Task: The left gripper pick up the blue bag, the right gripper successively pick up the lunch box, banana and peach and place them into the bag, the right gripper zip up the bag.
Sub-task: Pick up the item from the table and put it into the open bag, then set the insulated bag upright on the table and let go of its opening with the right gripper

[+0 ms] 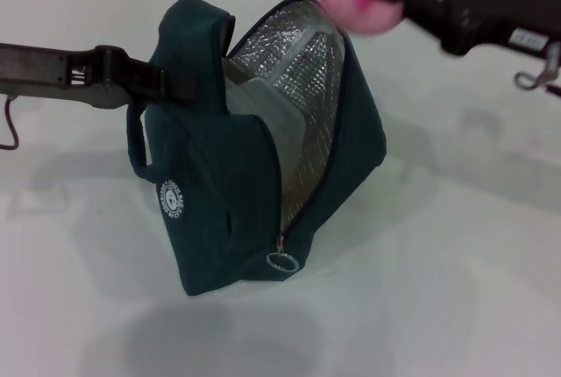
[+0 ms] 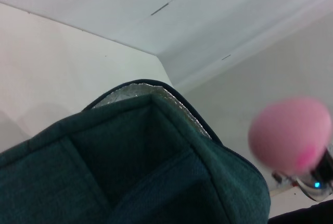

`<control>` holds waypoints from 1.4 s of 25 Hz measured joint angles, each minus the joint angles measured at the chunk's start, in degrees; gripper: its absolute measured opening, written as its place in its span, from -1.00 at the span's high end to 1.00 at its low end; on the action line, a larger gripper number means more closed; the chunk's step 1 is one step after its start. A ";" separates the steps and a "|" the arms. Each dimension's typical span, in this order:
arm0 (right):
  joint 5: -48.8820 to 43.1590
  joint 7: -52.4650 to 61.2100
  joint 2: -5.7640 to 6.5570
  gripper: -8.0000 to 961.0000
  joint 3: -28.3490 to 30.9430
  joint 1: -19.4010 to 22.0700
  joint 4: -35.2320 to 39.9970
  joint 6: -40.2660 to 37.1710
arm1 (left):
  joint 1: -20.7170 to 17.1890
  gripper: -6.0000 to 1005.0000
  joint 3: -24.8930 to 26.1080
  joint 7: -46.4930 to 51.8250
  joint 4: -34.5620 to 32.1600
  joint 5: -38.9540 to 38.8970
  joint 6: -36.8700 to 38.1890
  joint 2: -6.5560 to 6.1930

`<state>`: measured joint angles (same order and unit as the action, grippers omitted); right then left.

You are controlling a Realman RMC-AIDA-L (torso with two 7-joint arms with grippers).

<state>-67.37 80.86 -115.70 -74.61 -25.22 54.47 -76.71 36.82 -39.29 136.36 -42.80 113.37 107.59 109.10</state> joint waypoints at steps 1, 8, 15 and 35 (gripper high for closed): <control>-0.01 -0.01 0.02 0.69 -1.21 -0.62 -0.69 -0.41 | 0.00 0.92 0.00 -0.01 0.00 -0.01 -0.02 0.04; -0.57 -0.28 0.03 0.77 -5.02 -7.08 -8.47 1.69 | -0.04 0.92 0.00 -0.12 0.09 -0.01 -0.09 0.39; -0.24 -0.39 0.00 0.60 -5.04 -7.88 -9.77 1.76 | -0.57 0.92 0.00 -0.26 0.09 -0.01 -0.07 0.42; 6.08 20.25 0.56 -0.79 2.07 -0.79 -18.12 2.17 | -1.23 0.92 -0.01 -0.40 0.09 0.01 0.08 0.41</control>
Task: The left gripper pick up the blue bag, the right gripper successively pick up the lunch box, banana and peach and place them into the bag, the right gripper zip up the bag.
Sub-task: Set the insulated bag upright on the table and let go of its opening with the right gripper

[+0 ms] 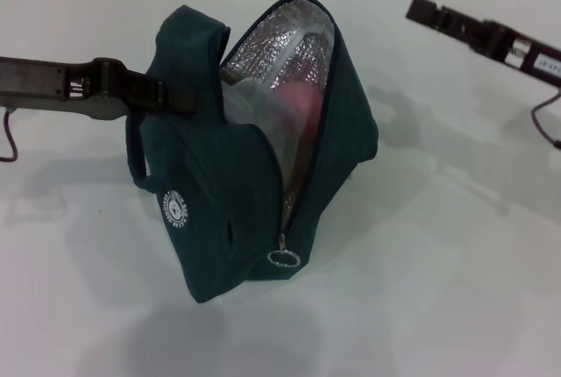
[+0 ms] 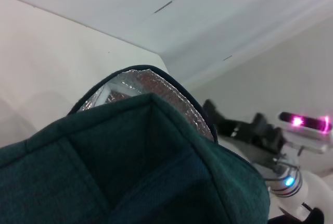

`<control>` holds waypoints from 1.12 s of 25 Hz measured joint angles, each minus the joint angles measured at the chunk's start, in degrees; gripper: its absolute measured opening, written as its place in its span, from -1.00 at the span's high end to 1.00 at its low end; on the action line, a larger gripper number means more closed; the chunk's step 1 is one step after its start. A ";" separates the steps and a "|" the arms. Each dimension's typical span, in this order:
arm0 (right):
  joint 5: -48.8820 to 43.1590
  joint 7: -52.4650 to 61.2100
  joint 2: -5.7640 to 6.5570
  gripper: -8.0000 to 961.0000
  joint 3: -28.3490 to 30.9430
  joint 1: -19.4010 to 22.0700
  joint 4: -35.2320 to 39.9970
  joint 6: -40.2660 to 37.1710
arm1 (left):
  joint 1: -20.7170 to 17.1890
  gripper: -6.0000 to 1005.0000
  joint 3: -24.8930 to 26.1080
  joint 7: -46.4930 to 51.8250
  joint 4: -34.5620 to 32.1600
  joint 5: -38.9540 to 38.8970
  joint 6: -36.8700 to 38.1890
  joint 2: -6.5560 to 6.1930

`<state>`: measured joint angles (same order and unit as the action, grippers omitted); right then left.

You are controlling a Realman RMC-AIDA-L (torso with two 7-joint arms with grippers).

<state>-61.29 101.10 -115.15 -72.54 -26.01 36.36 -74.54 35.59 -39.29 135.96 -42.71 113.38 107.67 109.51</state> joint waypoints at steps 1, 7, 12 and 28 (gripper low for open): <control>-0.07 0.91 0.01 -0.81 0.02 -0.60 -1.85 -0.07 | 0.02 0.92 -0.03 0.00 0.00 0.00 0.00 0.00; -0.48 3.97 -0.36 -0.74 -1.45 -5.85 -8.54 -0.60 | 0.38 0.92 -0.40 -0.03 0.00 0.00 -0.01 0.29; -0.50 4.67 -0.50 -0.69 -3.37 -10.27 -12.72 -0.68 | 0.49 0.92 -0.43 -0.08 0.00 0.00 -0.01 0.40; -5.02 4.67 -0.22 -0.30 -5.40 -12.70 -13.32 1.42 | 1.75 0.92 -0.52 -0.09 0.00 0.32 0.03 0.62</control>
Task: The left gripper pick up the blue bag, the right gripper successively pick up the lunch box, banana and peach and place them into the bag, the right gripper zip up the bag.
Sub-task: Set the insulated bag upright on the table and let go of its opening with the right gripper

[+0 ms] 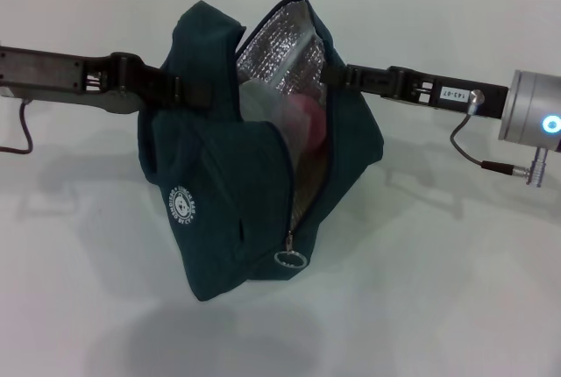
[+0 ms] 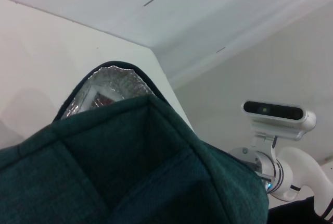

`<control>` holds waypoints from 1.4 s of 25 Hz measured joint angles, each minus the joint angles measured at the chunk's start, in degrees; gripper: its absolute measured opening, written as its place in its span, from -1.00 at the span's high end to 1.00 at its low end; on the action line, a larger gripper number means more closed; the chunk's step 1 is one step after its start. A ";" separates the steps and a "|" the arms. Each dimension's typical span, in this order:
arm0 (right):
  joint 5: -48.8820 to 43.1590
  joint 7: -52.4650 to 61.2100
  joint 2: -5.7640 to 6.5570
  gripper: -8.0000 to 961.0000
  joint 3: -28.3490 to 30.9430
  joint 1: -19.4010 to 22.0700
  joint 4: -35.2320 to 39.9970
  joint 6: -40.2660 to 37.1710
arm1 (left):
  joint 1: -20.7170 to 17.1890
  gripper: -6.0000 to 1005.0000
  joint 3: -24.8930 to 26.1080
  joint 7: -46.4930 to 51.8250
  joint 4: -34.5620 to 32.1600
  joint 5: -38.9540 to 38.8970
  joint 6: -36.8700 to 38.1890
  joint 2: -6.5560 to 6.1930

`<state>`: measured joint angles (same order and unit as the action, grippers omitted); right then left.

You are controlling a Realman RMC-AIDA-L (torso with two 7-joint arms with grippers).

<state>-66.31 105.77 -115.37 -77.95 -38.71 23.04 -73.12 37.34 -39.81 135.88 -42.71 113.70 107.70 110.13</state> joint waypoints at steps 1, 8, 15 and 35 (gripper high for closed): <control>-0.01 -0.03 -0.01 -0.22 -0.01 -0.01 0.01 0.02 | 0.00 0.92 0.00 0.00 0.00 0.00 0.00 0.00; -0.02 -1.09 -0.10 0.41 0.26 0.35 0.49 -0.27 | 0.09 0.92 0.00 0.00 0.00 0.03 0.05 0.08; 0.47 -3.73 -0.13 0.54 0.84 3.20 4.35 -2.47 | 0.23 0.92 -0.01 -0.22 0.00 -0.12 0.27 0.46; -0.38 -14.16 0.35 0.90 12.14 15.36 11.94 -24.04 | 5.16 0.92 -2.93 -3.13 7.20 0.20 -5.50 5.66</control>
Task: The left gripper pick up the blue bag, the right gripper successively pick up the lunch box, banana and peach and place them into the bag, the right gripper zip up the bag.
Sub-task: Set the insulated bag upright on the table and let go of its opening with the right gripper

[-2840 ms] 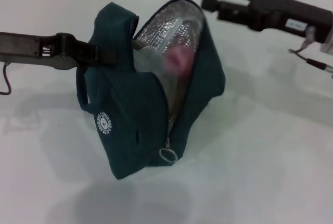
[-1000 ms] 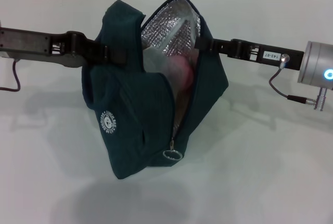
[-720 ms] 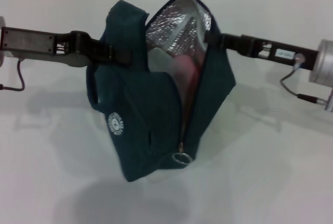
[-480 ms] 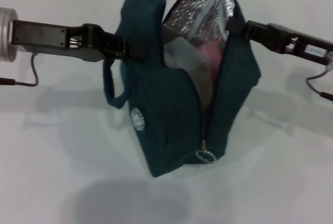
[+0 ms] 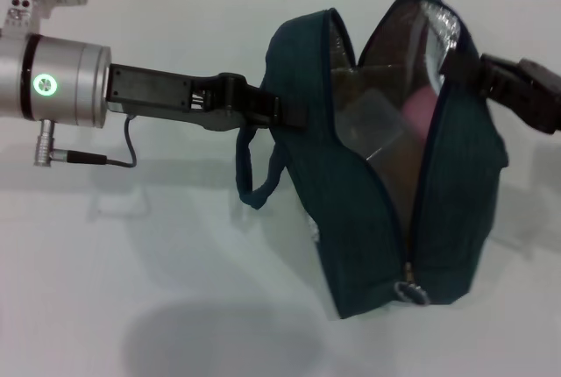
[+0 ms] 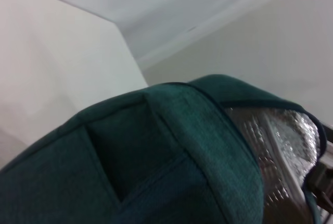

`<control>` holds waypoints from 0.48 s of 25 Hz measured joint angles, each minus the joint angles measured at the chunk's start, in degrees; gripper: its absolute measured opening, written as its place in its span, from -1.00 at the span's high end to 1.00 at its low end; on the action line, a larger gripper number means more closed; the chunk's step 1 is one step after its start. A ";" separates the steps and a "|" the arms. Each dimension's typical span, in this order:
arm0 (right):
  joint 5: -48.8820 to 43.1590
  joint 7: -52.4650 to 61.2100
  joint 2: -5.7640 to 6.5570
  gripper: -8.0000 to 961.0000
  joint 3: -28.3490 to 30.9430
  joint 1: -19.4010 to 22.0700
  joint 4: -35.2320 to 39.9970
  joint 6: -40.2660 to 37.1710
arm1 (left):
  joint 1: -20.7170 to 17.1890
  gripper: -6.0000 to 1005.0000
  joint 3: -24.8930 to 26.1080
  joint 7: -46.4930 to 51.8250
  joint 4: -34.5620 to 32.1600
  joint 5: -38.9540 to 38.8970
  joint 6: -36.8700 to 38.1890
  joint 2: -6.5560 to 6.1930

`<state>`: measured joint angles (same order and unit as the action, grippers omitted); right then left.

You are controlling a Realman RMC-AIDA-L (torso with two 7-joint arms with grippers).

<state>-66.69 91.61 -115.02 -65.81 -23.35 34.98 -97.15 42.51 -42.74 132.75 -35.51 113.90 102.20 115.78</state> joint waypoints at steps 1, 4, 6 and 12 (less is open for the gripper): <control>-0.21 -0.41 0.00 0.90 -0.04 -0.02 -0.55 0.07 | -0.15 0.92 -0.05 -0.11 0.01 0.04 -0.40 0.11; -1.56 -1.36 -0.12 0.88 -0.11 -0.17 -1.65 1.13 | -0.75 0.92 -0.07 -0.25 0.07 0.48 -1.59 0.26; -1.96 -1.43 -0.15 0.87 -0.14 -0.25 -2.47 1.51 | -1.06 0.92 -0.08 -0.47 0.31 1.07 -2.11 0.36; -2.32 -1.82 -0.02 0.84 0.24 0.00 -3.77 1.79 | -2.00 0.92 -0.12 -1.87 0.94 1.63 -2.27 0.45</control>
<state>-69.01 89.79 -115.04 -65.56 -23.35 31.21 -95.36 40.51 -42.86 130.87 -34.57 115.53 99.93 116.23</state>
